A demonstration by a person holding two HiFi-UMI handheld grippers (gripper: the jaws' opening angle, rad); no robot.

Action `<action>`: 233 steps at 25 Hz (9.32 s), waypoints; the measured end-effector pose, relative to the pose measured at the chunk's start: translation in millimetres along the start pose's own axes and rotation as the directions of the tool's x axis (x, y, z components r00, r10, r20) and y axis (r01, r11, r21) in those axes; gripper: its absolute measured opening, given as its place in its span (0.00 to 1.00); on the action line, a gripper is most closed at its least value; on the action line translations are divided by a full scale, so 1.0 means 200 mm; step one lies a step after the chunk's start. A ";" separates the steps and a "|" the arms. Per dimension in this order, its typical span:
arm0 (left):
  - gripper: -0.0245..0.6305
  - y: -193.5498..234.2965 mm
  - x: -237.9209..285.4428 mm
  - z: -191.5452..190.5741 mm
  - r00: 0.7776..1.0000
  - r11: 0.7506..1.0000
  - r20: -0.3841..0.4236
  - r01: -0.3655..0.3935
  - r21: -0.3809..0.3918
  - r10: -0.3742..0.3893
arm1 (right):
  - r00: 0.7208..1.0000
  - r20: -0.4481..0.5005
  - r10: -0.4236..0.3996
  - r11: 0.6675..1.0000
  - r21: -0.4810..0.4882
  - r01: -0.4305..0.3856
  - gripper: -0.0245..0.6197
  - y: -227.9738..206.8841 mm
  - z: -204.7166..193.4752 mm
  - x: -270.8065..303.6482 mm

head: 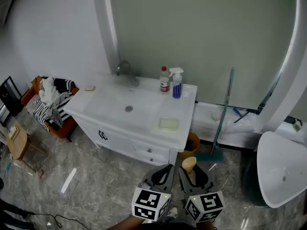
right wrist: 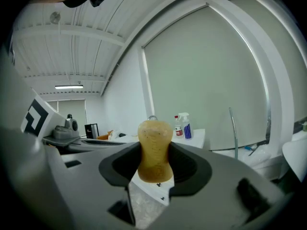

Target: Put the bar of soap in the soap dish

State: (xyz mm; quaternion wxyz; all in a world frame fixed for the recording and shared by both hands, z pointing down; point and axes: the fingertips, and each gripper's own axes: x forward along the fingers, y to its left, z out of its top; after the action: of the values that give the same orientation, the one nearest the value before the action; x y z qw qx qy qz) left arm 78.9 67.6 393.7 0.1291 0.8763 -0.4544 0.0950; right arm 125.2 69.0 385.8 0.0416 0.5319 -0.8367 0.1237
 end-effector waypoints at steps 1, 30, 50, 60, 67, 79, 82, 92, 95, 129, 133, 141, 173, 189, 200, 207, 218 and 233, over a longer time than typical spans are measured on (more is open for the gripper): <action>0.05 0.00 0.03 0.00 1.000 1.000 -0.002 -0.006 -0.001 0.006 | 1.000 -0.002 0.006 1.000 0.000 -0.006 0.33 -0.02 0.00 0.02; 0.05 0.13 0.41 0.08 0.992 0.992 -0.018 -0.122 -0.015 0.121 | 0.993 -0.026 0.118 0.993 -0.020 -0.118 0.33 -0.30 0.05 0.34; 0.05 0.55 0.81 0.21 0.999 1.000 -0.042 -0.026 -0.015 0.026 | 0.998 -0.049 0.026 0.999 -0.030 -0.028 0.33 -0.43 0.14 0.89; 0.05 0.79 0.92 0.26 0.998 0.999 -0.051 0.036 -0.008 -0.036 | 0.997 -0.066 -0.037 0.999 -0.042 0.034 0.33 -0.40 0.16 1.14; 0.05 0.91 0.98 0.25 0.993 0.995 -0.066 0.095 -0.018 -0.096 | 0.992 -0.095 -0.085 0.994 -0.080 0.077 0.33 -0.39 0.14 1.26; 0.05 1.04 1.05 0.16 0.987 0.990 -0.079 0.137 -0.046 -0.140 | 0.975 -0.200 -0.096 0.978 -0.203 0.055 0.33 -0.41 0.04 1.40; 0.05 1.08 1.08 0.15 0.990 0.992 -0.074 0.116 -0.047 -0.119 | 0.973 -0.219 -0.070 0.974 -0.228 0.019 0.33 -0.42 0.03 1.44; 0.05 1.18 1.16 0.04 0.996 0.996 -0.086 0.000 -0.090 -0.008 | 0.936 -0.349 0.033 0.942 -0.302 -0.146 0.33 -0.51 -0.08 1.56; 0.05 1.20 1.17 0.02 0.995 0.993 -0.093 -0.031 -0.113 0.020 | 0.918 -0.391 0.072 0.926 -0.316 -0.208 0.33 -0.51 -0.12 1.60; 0.05 1.41 1.23 -0.08 0.972 0.945 -0.132 -0.223 -0.240 0.196 | 0.430 -0.903 0.017 0.585 -0.340 -0.736 0.32 -0.59 -0.67 1.74; 0.05 1.41 1.23 -0.09 0.971 0.944 -0.136 -0.224 -0.241 0.196 | 0.410 -0.912 0.012 0.574 -0.329 -0.749 0.32 -0.58 -0.71 1.75; 0.05 1.41 1.22 -0.07 0.972 0.947 -0.130 -0.220 -0.234 0.194 | 0.428 -0.903 0.026 0.574 -0.338 -0.746 0.32 -0.56 -0.74 1.79; 0.05 1.32 1.23 -0.06 0.982 0.967 -0.143 -0.149 -0.208 0.121 | 0.635 -0.764 0.115 0.727 -0.371 -0.578 0.18 -0.53 -0.57 1.76; 0.05 1.26 1.20 -0.04 0.991 0.989 -0.134 -0.025 -0.144 0.006 | 0.774 -0.628 0.076 0.876 -0.329 -0.354 0.08 -0.48 -0.43 1.70; 0.05 1.16 1.15 -0.01 0.984 0.989 -0.132 0.104 -0.104 -0.117 | 0.848 -0.530 -0.004 0.936 -0.301 -0.183 0.07 -0.41 -0.36 1.60; 0.05 1.10 1.10 0.00 0.975 0.981 -0.123 0.178 -0.079 -0.187 | 0.884 -0.461 -0.080 0.954 -0.292 -0.066 0.06 -0.36 -0.30 1.53; 0.05 1.05 1.04 0.00 0.967 0.974 -0.126 0.215 -0.069 -0.222 | 0.922 -0.366 -0.130 0.979 -0.192 0.062 0.06 -0.30 -0.22 1.43; 0.05 0.93 0.96 0.01 0.977 0.984 -0.117 0.171 -0.058 -0.177 | 0.965 -0.236 -0.118 0.990 -0.097 0.098 0.05 -0.27 -0.11 1.31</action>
State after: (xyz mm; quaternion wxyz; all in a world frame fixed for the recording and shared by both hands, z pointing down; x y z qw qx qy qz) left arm 35.6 -184.0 471.9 0.1851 0.9019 -0.3695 0.1258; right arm 59.1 -176.8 468.6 0.1719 0.5556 -0.7996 0.1494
